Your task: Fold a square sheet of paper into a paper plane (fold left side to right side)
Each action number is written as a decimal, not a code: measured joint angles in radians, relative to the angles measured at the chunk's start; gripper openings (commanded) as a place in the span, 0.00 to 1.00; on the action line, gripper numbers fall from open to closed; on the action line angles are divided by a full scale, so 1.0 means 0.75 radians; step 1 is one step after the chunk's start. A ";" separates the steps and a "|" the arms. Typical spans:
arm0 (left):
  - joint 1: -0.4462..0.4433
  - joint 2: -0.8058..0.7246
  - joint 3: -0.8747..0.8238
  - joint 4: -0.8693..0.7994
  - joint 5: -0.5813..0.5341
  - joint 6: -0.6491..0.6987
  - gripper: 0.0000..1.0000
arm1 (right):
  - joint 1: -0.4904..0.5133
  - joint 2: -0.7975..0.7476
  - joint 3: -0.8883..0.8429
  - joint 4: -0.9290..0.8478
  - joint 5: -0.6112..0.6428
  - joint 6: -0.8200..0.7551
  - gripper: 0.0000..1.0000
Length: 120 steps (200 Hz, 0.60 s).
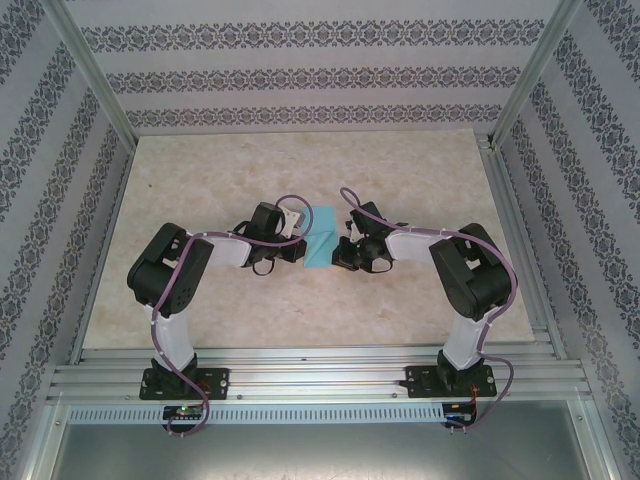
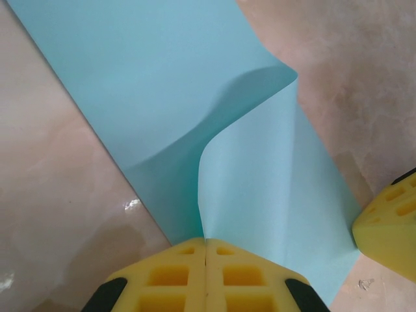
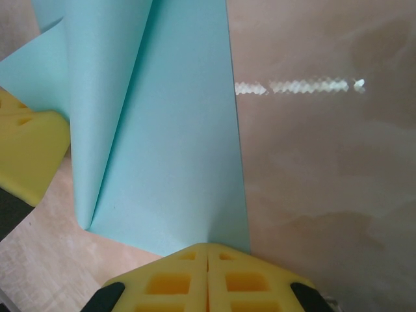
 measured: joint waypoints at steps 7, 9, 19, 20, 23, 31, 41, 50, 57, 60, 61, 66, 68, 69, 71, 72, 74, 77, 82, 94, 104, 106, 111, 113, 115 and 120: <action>0.000 -0.001 -0.001 0.000 -0.001 0.000 0.00 | 0.000 0.001 0.000 0.000 -0.001 0.000 0.07; 0.000 -0.002 -0.001 -0.001 -0.002 0.000 0.00 | 0.000 0.001 0.000 0.000 -0.001 0.000 0.07; 0.000 -0.004 -0.003 -0.001 -0.006 0.000 0.00 | 0.000 0.001 0.000 0.001 -0.001 0.000 0.07; 0.000 -0.004 -0.003 -0.001 -0.006 0.000 0.00 | 0.000 0.001 0.000 0.000 -0.001 0.001 0.07; 0.000 -0.004 -0.004 -0.001 -0.008 0.000 0.00 | 0.000 0.001 0.000 0.001 -0.001 0.000 0.07; 0.000 -0.004 -0.004 -0.001 -0.010 0.000 0.00 | 0.000 0.001 0.000 0.001 -0.002 0.000 0.07; 0.000 -0.004 -0.004 -0.001 -0.010 0.000 0.00 | 0.000 0.002 0.000 0.001 -0.004 0.000 0.07; 0.000 -0.004 -0.004 -0.001 -0.010 0.000 0.00 | 0.000 0.002 0.000 0.001 -0.005 0.000 0.07; 0.000 -0.004 -0.004 -0.001 -0.010 0.000 0.00 | 0.000 0.002 0.000 0.001 -0.005 0.000 0.07; 0.000 -0.004 -0.004 -0.001 -0.010 0.000 0.00 | 0.000 0.002 0.000 0.001 -0.005 0.000 0.07; 0.000 -0.004 -0.004 0.000 -0.010 0.000 0.00 | 0.000 0.002 0.000 0.001 -0.005 0.000 0.07; 0.000 -0.005 -0.004 -0.001 -0.010 0.000 0.00 | 0.000 0.002 0.000 0.001 -0.005 0.000 0.07; 0.000 -0.005 -0.004 -0.001 -0.010 0.000 0.00 | 0.000 0.002 0.000 0.001 -0.005 0.000 0.07; 0.000 -0.005 -0.004 -0.001 -0.010 0.000 0.00 | 0.000 0.002 0.000 0.001 -0.005 0.000 0.07; 0.000 -0.005 -0.004 -0.001 -0.010 0.000 0.00 | 0.000 0.002 0.000 0.001 -0.005 0.000 0.07; 0.000 -0.005 -0.004 -0.001 -0.010 0.000 0.00 | 0.000 0.002 0.000 0.001 -0.005 0.000 0.07; 0.000 -0.005 -0.004 -0.001 -0.010 0.000 0.00 | 0.000 0.002 0.000 0.001 -0.005 0.000 0.07; 0.000 -0.005 -0.004 -0.001 -0.010 0.000 0.00 | 0.000 0.002 0.000 0.001 -0.005 0.000 0.07; 0.000 -0.005 -0.004 -0.001 -0.010 0.000 0.00 | 0.000 0.002 0.000 0.001 -0.005 0.000 0.07; 0.000 -0.005 -0.004 -0.001 -0.011 0.000 0.00 | 0.000 0.002 0.000 0.001 -0.005 0.000 0.07; 0.000 -0.005 -0.004 -0.001 -0.014 0.000 0.00 | 0.000 0.002 0.000 0.001 -0.005 0.000 0.08; 0.000 -0.005 -0.004 -0.001 -0.015 0.000 0.00 | 0.000 0.002 0.000 0.001 -0.005 0.000 0.08; 0.000 -0.005 -0.004 -0.001 -0.015 0.000 0.00 | 0.000 0.002 0.001 0.002 -0.005 0.000 0.07; 0.000 -0.005 -0.004 -0.001 -0.016 0.000 0.00 | 0.000 0.002 0.001 0.003 -0.005 0.000 0.08; 0.000 -0.005 -0.004 -0.001 -0.017 0.000 0.00 | 0.000 0.002 0.001 0.003 -0.005 0.000 0.08; 0.000 -0.005 -0.004 -0.001 -0.019 0.000 0.00 | 0.000 0.002 0.001 0.004 -0.005 0.000 0.08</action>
